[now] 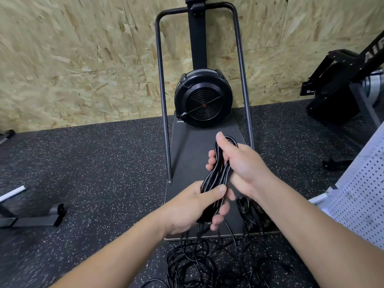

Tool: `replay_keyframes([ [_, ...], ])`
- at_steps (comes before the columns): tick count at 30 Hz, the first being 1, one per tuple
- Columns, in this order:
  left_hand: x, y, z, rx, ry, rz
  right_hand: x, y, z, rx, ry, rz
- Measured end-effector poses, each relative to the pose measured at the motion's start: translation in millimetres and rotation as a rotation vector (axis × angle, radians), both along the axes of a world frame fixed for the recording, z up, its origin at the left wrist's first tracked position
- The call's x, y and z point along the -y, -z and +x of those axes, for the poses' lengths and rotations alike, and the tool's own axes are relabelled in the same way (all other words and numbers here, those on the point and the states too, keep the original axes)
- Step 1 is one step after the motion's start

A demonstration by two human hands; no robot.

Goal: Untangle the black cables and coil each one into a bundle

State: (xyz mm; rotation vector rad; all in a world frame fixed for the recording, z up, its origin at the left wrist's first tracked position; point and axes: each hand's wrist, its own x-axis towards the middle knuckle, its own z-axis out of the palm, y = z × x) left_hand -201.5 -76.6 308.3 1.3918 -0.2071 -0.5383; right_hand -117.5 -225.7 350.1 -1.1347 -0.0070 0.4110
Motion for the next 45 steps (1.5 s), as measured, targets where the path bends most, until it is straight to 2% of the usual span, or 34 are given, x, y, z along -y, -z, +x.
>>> replay_keyframes([
  [4, -6.5, 0.5, -0.1, -0.117, 0.113, -0.141, 7.9, 2.9, 2.8, 0.046, -0.143, 0.069],
  [8, -2.2, 4.0, 1.2, -0.083, 0.108, -0.127, 12.4, 5.8, 5.6, 0.097, -0.257, 0.114],
  [11, 5.1, 13.8, 3.2, -0.014, -0.018, -0.047, 18.1, 10.8, 12.8, 0.148, -0.337, 0.041],
  [16, 2.3, 21.3, 14.4, 0.121, -0.255, 0.136, 23.7, 28.6, 23.8, 0.140, -0.293, -0.161],
  [20, -6.1, 15.9, 24.0, 0.166, -0.401, 0.122, 21.4, 46.0, 15.4, 0.140, -0.403, -0.290],
  [23, -13.5, 12.2, 30.6, 0.169, -0.479, 0.045, 19.6, 64.7, 9.3, 0.067, -0.573, -0.166],
  [25, -18.4, 10.1, 33.7, 0.105, -0.517, -0.035, 19.3, 70.8, 7.4, 0.019, -0.687, -0.085],
  [27, -23.0, 6.9, 36.3, 0.043, -0.566, -0.135, 17.8, 70.8, 2.4, 0.091, -0.782, -0.184],
  [30, -31.1, 3.0, 40.5, 0.052, -0.654, -0.222, 12.2, 73.9, -8.7, 0.232, -0.914, -0.460],
  [32, -35.8, 2.7, 42.5, 0.073, -0.714, -0.214, 8.5, 78.3, -11.6, 0.261, -0.865, -0.616],
  [35, -50.6, 4.7, 46.8, 0.095, -0.872, -0.174, 4.6, 78.1, -4.4, 0.294, -0.577, -0.727],
  [39, -66.7, 6.5, 50.5, 0.117, -1.050, -0.072, 6.9, 65.1, 4.4, 0.340, -0.229, -0.559],
  [40, -66.3, 6.3, 50.4, 0.123, -1.071, -0.054, 6.0, 65.6, 6.6, 0.375, -0.177, -0.605],
  [43, -61.0, 4.9, 51.4, 0.156, -1.099, -0.060, -1.6, 75.2, 8.3, 0.479, -0.183, -0.936],
  [45, -60.5, 7.1, 52.5, 0.168, -1.088, -0.090, -5.2, 76.9, 3.4, 0.419, -0.376, -1.000],
])
